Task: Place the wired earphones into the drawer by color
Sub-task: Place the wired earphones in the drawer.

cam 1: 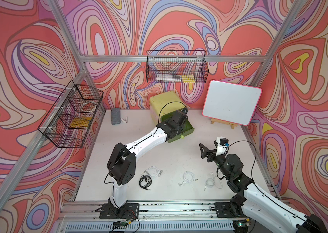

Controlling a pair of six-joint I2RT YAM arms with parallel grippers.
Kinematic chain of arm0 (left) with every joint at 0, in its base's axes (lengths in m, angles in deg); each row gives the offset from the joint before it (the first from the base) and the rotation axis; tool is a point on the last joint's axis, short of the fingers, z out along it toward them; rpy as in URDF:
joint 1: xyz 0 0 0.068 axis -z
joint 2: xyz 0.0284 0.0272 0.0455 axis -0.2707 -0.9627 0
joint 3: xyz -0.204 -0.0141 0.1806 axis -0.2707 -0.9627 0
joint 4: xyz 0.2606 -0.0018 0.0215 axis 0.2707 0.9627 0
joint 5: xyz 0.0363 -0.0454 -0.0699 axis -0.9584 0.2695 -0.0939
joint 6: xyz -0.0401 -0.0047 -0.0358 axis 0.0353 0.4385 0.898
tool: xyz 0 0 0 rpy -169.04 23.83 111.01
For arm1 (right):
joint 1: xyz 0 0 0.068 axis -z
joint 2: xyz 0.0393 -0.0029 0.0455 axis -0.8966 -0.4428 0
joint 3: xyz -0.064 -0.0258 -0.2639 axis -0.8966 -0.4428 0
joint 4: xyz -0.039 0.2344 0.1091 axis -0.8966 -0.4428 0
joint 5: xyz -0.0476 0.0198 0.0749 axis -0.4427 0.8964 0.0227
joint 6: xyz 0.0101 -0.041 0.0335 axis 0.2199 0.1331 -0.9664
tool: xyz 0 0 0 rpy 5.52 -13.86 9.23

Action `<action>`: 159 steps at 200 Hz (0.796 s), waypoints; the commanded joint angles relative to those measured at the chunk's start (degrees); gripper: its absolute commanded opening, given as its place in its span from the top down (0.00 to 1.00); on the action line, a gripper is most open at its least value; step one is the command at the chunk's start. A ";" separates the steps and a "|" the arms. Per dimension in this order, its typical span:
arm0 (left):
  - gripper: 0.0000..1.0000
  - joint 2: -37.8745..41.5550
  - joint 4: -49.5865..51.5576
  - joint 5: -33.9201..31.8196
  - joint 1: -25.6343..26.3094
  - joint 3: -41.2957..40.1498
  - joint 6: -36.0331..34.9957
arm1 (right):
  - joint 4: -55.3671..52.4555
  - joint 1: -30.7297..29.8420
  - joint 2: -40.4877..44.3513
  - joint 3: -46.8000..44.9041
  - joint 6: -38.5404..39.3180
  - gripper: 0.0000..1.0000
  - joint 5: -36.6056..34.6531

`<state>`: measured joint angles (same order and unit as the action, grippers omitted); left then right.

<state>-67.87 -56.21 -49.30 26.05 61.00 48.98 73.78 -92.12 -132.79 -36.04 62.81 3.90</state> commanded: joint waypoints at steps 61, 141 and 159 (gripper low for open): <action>1.00 -4.59 -3.27 -4.88 0.43 2.28 0.03 | 0.17 0.27 0.58 -0.92 0.39 0.02 -0.57; 1.00 -7.00 -1.34 -10.02 0.34 4.92 1.28 | 0.02 0.25 0.76 -0.85 0.44 0.02 -0.36; 1.00 -7.25 -0.86 -9.86 0.35 5.23 1.49 | 0.02 0.28 0.71 -0.81 0.44 0.02 -0.39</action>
<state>-73.88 -57.96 -57.63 26.27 64.43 49.46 73.78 -92.12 -132.79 -36.08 62.83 3.90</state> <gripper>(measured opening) 0.048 0.982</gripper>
